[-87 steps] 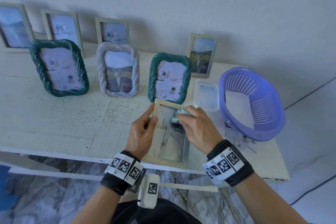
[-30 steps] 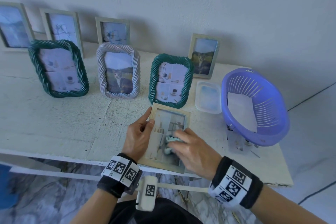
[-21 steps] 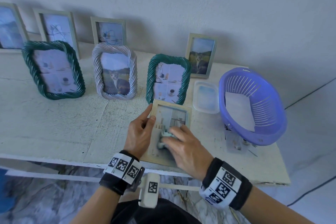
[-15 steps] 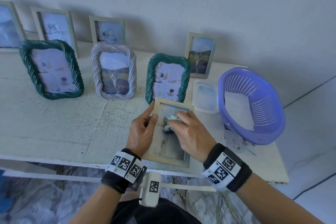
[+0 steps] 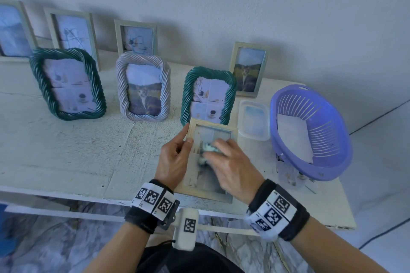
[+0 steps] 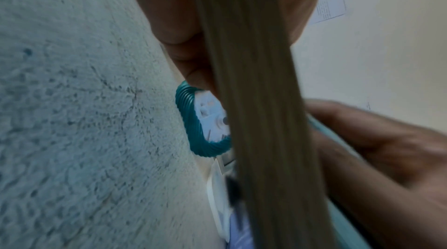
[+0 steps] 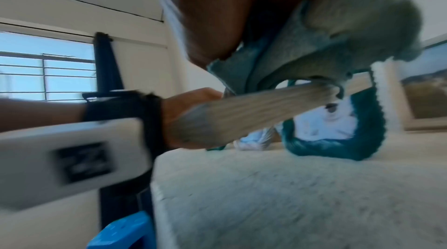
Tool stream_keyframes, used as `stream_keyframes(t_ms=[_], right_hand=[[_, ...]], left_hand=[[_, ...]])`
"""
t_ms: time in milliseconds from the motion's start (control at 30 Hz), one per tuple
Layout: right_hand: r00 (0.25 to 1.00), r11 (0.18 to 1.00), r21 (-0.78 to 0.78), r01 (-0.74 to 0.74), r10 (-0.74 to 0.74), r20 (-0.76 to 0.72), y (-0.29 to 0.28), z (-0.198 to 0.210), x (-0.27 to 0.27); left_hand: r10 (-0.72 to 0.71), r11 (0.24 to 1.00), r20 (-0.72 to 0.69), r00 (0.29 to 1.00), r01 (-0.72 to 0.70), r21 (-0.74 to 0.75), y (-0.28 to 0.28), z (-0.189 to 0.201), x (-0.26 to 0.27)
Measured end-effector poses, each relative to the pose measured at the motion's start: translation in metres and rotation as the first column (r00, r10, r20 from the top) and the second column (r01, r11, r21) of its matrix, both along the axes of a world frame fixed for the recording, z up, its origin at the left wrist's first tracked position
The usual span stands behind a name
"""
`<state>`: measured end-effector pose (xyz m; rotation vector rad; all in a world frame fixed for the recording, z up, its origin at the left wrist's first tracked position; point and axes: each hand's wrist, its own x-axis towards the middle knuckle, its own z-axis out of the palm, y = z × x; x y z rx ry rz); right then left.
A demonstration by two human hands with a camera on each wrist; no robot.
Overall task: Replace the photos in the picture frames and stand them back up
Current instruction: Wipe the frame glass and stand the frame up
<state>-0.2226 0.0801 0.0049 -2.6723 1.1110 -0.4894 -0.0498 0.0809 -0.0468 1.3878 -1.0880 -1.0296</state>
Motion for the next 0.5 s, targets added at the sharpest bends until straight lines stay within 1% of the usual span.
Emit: stream_keyframes(t_ms=[67,133,167,267,333,400,500], right_hand=[[0.992,0.992,0.045,-0.12,0.121,-0.031,0.018,-0.002,0.004],[0.978,0.981,0.066,-0.183,0.188,-0.088,0.019,-0.002,0.002],[0.979,0.983,0.063,-0.171,0.177,-0.103,0.012,-0.002,0.0],[0.996,1.0,0.006,-0.03,0.03,-0.088,-0.013,0.003,-0.005],[0.997,0.999,-0.033,0.035,-0.037,-0.07,-0.018,0.006,-0.004],[0.998,0.999,-0.005,0.034,-0.034,-0.045,-0.005,0.006,-0.002],[0.995,0.997,0.053,-0.051,0.055,-0.081,0.022,0.005,-0.003]], left_hand=[[-0.005,1.0,-0.032,0.999,0.005,0.005,-0.003,0.003,0.004],[-0.005,1.0,-0.033,0.999,0.005,0.004,-0.004,0.003,0.006],[-0.003,1.0,-0.039,0.999,0.003,0.005,-0.004,0.003,0.006],[0.006,1.0,-0.084,0.996,-0.006,0.001,-0.004,0.004,0.004],[0.009,1.0,-0.077,0.997,-0.009,-0.004,-0.004,0.005,0.001],[0.016,1.0,-0.062,0.998,-0.017,-0.009,-0.003,0.006,0.001],[0.054,0.999,-0.066,0.996,-0.054,-0.001,-0.001,0.006,0.003]])
